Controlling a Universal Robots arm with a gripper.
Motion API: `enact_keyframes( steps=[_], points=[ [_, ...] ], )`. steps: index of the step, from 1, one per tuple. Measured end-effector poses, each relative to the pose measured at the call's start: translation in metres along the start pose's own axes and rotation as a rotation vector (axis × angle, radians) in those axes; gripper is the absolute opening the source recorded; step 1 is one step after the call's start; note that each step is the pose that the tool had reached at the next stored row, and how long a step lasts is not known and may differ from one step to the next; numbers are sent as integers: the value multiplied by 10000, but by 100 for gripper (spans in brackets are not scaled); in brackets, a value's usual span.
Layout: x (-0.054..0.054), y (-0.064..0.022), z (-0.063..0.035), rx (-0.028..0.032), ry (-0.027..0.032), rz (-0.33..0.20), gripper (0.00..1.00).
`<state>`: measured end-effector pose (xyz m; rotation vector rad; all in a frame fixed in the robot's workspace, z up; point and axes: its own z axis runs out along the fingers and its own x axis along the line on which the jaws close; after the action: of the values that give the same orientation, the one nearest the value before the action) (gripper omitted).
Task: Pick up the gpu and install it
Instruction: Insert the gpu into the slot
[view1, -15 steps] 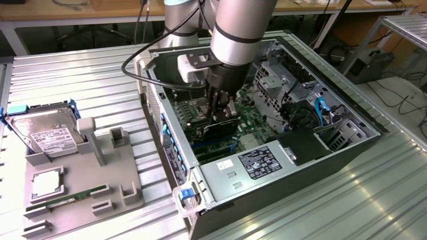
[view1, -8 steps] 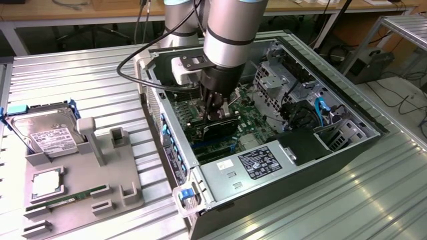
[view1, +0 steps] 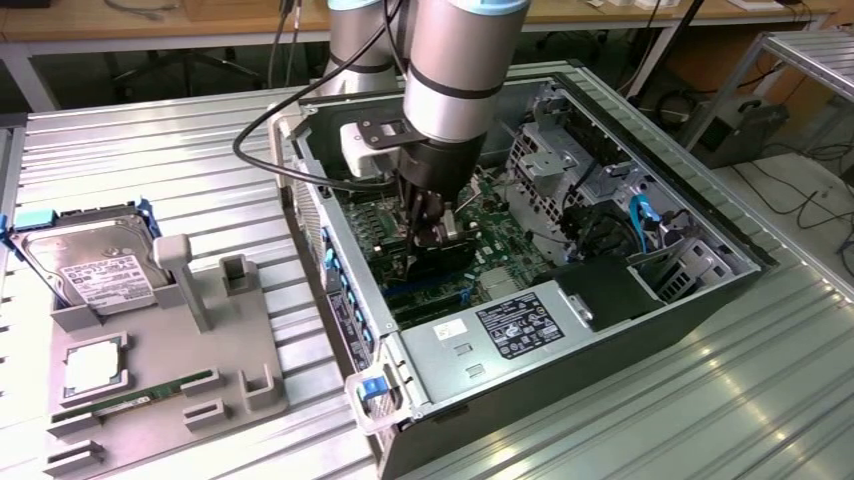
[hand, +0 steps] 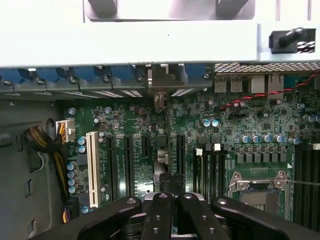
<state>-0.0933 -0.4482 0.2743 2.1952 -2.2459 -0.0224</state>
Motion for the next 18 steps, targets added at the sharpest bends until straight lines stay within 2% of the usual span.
enact_keyframes(
  steps=[8,13,15,18],
  points=[
    [1,5,18,4,113,2,11],
    [0,9,19,5,135,2,11],
    [-3,9,-15,14,119,2,11],
    [-4,10,-141,7,131,2,11]
  ],
)
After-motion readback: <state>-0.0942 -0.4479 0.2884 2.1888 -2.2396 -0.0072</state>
